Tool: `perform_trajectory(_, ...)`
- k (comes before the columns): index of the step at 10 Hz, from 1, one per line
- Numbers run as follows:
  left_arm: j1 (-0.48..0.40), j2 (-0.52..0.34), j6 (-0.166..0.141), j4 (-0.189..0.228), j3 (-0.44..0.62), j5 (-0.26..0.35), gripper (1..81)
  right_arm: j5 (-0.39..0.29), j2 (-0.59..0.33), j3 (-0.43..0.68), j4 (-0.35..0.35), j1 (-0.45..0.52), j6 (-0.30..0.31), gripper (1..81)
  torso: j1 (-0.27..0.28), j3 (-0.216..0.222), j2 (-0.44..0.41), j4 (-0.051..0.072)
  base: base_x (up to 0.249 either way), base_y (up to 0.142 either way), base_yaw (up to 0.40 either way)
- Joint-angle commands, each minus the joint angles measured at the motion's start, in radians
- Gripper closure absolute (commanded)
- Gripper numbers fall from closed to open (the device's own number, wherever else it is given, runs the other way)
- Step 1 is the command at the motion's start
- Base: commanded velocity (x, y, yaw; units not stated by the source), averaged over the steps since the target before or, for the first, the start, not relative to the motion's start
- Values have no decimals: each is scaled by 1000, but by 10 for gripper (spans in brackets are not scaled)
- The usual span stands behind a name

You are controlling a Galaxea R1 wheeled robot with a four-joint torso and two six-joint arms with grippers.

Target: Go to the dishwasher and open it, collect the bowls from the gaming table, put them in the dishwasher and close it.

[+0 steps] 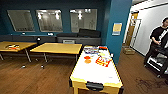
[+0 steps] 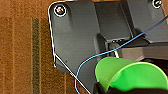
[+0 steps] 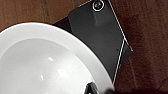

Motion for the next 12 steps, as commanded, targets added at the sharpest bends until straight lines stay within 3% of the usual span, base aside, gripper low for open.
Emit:
perform_trajectory(1,-47,-4,2,10,-4,52,811,-46,-11,3,-15,48,-6,811,0,0,0,0,-131,0,0)
perform_trajectory(5,-47,-4,2,10,-4,51,811,-46,-3,-9,-15,48,-6,811,0,0,0,0,-124,0,0)
perform_trajectory(7,-46,-3,2,13,-4,51,811,-46,4,-21,-18,46,-6,811,-2,0,-1,0,0,0,0)
perform_trajectory(8,-44,-3,1,34,-4,49,811,-46,7,-28,-21,46,-6,811,-3,0,-1,0,0,0,0)
perform_trajectory(12,-43,0,1,37,-4,51,811,-48,11,-29,-24,46,-6,811,-2,0,-1,0,0,0,0)
